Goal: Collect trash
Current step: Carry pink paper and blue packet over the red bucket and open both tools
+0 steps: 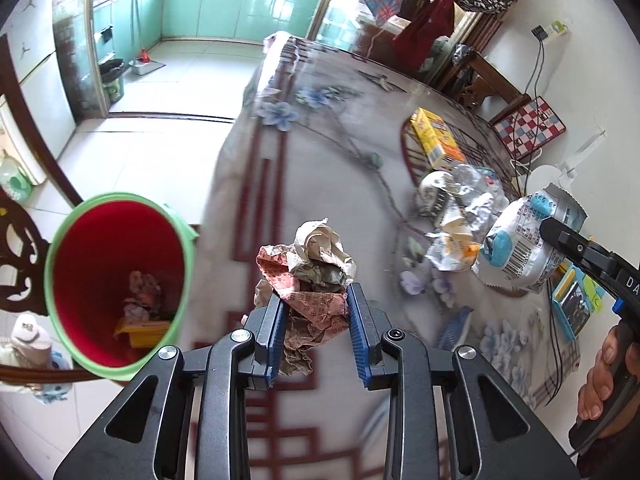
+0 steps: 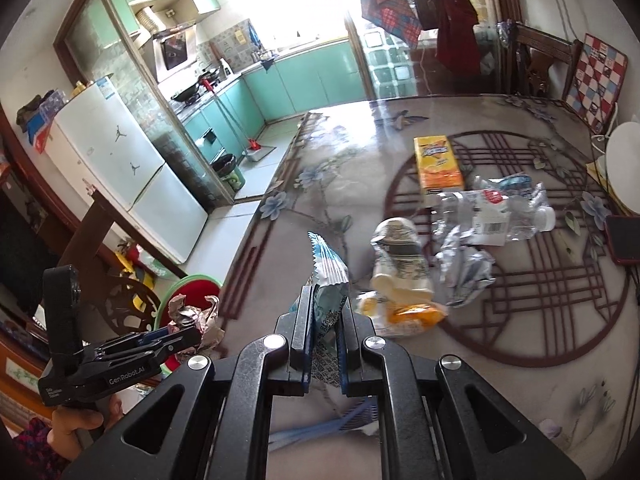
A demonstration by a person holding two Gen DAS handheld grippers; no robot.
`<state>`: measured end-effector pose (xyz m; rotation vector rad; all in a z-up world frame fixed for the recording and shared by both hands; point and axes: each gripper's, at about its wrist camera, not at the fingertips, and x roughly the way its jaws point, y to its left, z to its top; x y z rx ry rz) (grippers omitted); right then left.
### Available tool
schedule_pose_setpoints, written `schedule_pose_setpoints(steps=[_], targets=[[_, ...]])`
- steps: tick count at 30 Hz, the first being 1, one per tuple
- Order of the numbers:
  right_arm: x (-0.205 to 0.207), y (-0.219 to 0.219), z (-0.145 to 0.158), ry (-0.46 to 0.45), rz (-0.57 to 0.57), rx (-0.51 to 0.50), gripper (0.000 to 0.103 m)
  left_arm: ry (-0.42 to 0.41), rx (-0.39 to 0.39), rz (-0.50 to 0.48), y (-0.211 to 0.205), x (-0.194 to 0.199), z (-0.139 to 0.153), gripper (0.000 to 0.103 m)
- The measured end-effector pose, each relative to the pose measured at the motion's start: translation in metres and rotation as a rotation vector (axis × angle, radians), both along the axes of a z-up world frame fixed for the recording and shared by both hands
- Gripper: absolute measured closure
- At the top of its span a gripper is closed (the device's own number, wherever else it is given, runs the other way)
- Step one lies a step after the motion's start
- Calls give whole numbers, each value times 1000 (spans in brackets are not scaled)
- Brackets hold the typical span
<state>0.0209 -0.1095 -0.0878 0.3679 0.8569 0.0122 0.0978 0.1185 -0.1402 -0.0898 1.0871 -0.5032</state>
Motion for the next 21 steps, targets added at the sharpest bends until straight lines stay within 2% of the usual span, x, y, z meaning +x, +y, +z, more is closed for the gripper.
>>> schedule_pose_setpoints(steps=[13, 21], targets=[[43, 87, 11, -26, 166, -39, 95, 22, 38, 142, 85, 19, -17, 75], [58, 124, 9, -32, 250, -40, 95, 33, 46, 187, 108, 31, -24, 75]])
